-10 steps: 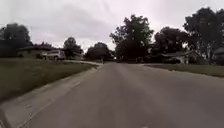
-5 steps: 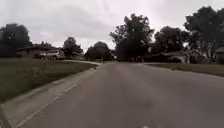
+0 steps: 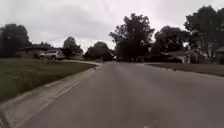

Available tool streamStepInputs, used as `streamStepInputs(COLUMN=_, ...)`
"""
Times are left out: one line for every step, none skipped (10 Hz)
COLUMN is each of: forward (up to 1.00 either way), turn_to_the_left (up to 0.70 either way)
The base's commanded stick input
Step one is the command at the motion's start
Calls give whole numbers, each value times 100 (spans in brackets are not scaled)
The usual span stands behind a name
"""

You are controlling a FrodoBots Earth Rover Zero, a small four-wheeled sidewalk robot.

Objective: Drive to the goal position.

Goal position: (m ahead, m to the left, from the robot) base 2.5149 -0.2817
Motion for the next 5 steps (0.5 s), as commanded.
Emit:
streamStepInputs(forward=70, turn_to_the_left=0)
streamStepInputs(forward=70, turn_to_the_left=0)
streamStepInputs(forward=70, turn_to_the_left=0)
streamStepInputs(forward=70, turn_to_the_left=0)
streamStepInputs(forward=70, turn_to_the_left=0)
